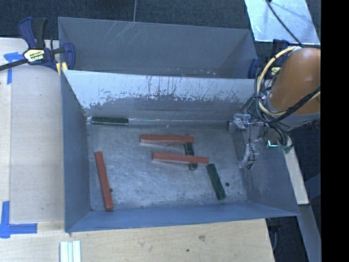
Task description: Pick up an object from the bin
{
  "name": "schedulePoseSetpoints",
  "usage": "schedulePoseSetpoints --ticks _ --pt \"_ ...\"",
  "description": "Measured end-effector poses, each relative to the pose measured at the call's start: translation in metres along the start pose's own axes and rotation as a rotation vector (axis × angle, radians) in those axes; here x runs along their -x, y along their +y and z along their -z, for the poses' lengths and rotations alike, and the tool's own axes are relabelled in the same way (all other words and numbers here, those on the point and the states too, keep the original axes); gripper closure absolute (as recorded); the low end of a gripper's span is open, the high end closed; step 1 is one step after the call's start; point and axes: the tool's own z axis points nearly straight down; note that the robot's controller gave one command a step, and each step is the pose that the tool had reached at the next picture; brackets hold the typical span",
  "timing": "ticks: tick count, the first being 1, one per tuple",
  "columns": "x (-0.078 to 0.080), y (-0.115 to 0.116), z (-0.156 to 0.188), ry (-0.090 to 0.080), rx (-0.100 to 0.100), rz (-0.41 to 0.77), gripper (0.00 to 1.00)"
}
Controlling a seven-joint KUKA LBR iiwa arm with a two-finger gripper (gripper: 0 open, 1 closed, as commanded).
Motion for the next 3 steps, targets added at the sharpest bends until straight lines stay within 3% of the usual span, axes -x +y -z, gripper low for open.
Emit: schedulePoseSetpoints --ticks 1,2,3 --pt "0.005 0.053 -0.074 -0.001 0.001 0.049 0.0" --pt "0.053 0.146 -0.068 -0.012 0.002 -0.014 0.0" --pt "0.053 0.141 -0.065 -0.011 -0.001 -0.019 1.0"
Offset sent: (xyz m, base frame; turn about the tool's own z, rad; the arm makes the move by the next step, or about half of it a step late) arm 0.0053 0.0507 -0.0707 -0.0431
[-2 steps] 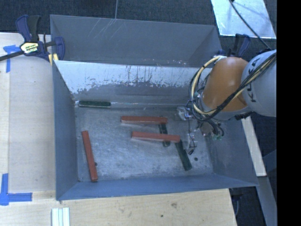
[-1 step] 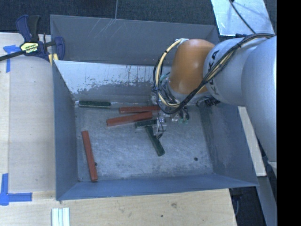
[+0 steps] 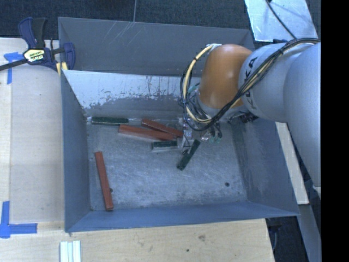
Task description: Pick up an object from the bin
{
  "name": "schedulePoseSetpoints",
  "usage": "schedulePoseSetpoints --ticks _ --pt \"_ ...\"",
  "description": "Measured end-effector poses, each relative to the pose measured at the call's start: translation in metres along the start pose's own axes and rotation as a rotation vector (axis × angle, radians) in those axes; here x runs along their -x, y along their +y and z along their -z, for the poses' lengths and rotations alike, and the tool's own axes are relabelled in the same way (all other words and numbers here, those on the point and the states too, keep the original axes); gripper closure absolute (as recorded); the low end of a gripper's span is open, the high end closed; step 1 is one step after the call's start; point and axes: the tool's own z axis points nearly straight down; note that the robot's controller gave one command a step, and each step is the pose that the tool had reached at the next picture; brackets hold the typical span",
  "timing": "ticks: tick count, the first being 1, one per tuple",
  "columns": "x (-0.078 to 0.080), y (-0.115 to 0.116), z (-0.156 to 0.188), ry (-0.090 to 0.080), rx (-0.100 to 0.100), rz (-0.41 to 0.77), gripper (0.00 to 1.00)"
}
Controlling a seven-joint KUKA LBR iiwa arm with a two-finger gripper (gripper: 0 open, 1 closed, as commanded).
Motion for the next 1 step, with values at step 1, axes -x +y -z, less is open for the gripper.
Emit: schedulePoseSetpoints --ticks 1 --pt "-0.0061 0.0288 0.1559 -0.005 0.001 0.304 1.0"
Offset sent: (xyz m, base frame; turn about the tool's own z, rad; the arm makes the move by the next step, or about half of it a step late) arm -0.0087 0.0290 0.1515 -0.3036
